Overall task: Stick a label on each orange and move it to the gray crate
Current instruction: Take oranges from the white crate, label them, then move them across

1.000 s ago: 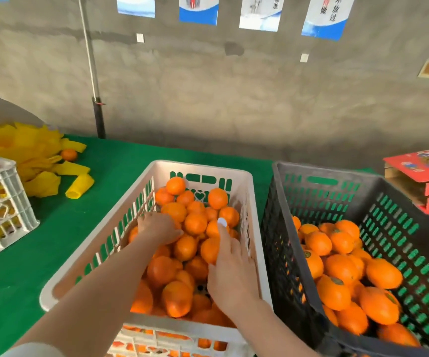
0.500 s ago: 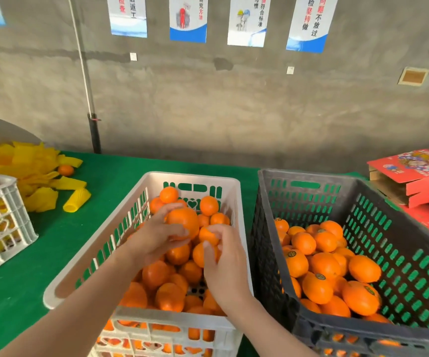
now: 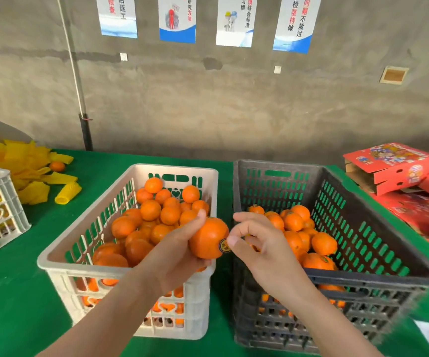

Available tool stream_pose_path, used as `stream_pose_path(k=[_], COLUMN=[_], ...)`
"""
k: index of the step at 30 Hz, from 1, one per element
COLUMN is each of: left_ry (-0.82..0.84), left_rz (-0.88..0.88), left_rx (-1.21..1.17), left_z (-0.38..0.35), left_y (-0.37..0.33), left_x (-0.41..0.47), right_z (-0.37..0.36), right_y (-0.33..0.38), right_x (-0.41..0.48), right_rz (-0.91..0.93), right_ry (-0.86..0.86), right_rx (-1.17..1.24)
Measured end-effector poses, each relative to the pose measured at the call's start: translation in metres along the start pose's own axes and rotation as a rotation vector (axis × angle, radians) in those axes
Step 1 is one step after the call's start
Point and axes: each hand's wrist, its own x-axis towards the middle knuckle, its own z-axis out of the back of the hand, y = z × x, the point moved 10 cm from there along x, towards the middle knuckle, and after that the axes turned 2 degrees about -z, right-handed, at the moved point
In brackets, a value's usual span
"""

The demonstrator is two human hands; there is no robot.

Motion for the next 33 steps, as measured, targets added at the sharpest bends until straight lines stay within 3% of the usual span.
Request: stream_pose_path(k=[7, 13, 16, 21, 29, 33], left_ry=[0.077, 0.127, 0.087, 0.063, -0.003, -0.138], left_rz=[0.067, 0.058, 0.028, 0.053, 0.014, -0.282], left_rx=[0.06, 0.065, 0.118, 0.118, 0.093, 0.49], left_z=[-0.044, -0.068, -0.071, -0.072, -0.082, -0.079], left_y=[0.026, 0.036, 0.037, 0.049, 0.056, 0.022], left_x=[-0.009, -0.017, -0.019, -0.028, -0.011, 0.02], right_z=[0.027, 0.041, 0.046, 0.051, 0.045, 0.085], right_y=[0.011, 0.028, 0.028, -0.008, -0.024, -0.032], right_x=[-0.026, -0.048, -0.055, -0.059, -0.065, -0.019], right_rz=[0.079, 0.252, 0.273, 0.058, 0.183, 0.147], right_ry=[-0.032, -0.128, -0.146, -0.057, 0.032, -0.074], right_rx=[-0.274, -0.498, -0.46, -0.255, -0.21, -0.185])
